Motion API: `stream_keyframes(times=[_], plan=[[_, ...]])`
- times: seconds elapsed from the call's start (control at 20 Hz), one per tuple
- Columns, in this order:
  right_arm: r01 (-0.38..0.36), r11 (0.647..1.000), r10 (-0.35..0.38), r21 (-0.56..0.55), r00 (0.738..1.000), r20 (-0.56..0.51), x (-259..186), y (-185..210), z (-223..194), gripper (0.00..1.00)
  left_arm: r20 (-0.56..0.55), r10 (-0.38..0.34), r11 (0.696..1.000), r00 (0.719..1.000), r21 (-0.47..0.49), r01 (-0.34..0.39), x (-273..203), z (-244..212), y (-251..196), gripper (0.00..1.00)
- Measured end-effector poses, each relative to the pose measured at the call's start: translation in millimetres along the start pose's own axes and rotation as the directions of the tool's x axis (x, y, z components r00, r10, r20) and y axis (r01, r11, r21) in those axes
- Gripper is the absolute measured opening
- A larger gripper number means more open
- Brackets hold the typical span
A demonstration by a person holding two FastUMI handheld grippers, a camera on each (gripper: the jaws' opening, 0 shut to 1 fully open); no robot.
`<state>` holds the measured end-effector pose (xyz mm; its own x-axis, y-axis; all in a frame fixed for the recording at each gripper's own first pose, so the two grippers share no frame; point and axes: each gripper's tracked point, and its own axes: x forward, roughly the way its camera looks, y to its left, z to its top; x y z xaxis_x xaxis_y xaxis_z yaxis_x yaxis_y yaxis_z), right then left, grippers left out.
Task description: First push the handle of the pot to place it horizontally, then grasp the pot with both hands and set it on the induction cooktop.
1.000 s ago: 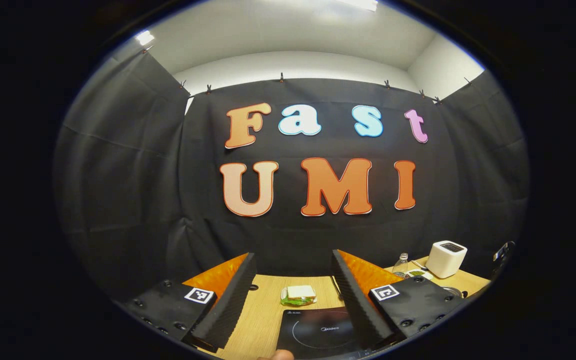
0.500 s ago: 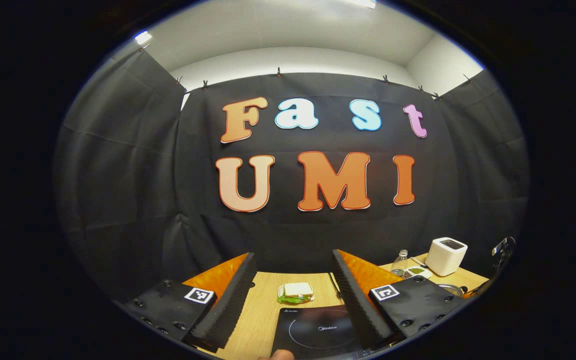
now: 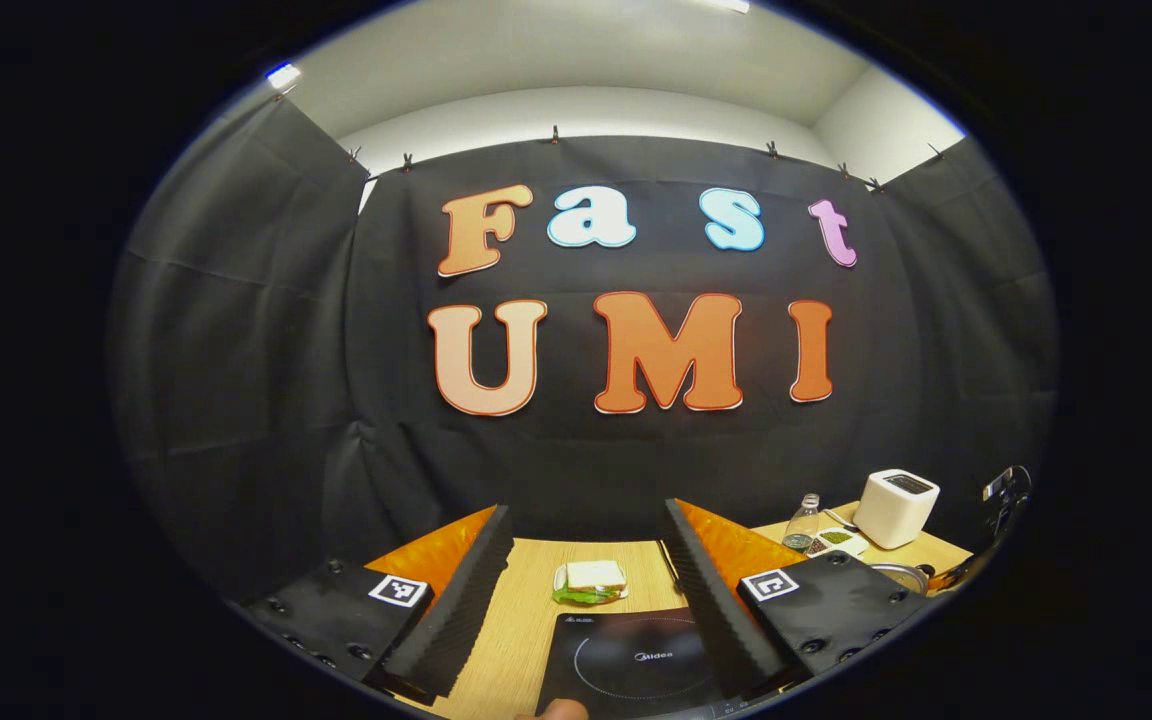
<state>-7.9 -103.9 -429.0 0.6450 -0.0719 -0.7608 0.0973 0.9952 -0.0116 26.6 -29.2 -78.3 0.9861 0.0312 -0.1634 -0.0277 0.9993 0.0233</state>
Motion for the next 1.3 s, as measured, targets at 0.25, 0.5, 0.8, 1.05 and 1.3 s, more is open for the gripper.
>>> stream_keyframes(times=[0.25,0.5,0.8,1.05,1.3], plan=[[0.003,1.0,-0.003,-0.003,1.0,0.011,12.1,-2.7,9.5,0.0,-0.009,0.001,1.0,1.0,-0.005,-0.001,3.2,-5.7,-3.1,0.98],[0.006,1.0,-0.006,0.021,1.0,0.01,22.8,-8.2,16.7,0.0,-0.019,-0.003,1.0,1.0,-0.005,0.003,3.9,-14.3,-10.4,1.0],[-0.002,1.0,0.002,0.024,1.0,0.013,26.6,-8.5,21.3,0.0,-0.044,-0.029,1.0,0.999,0.001,0.029,3.4,-36.0,-36.8,1.0],[-0.007,0.999,0.004,0.032,0.997,0.082,7.0,-11.7,36.0,0.0,-0.064,-0.093,0.995,0.994,-0.043,0.09,3.3,-55.7,-75.2,1.0],[-0.001,1.0,0.0,0.005,0.987,0.158,-6.5,-12.7,51.0,0.17,-0.12,-0.163,0.984,0.979,-0.091,0.152,0.9,-95.7,-118.0,1.0]])
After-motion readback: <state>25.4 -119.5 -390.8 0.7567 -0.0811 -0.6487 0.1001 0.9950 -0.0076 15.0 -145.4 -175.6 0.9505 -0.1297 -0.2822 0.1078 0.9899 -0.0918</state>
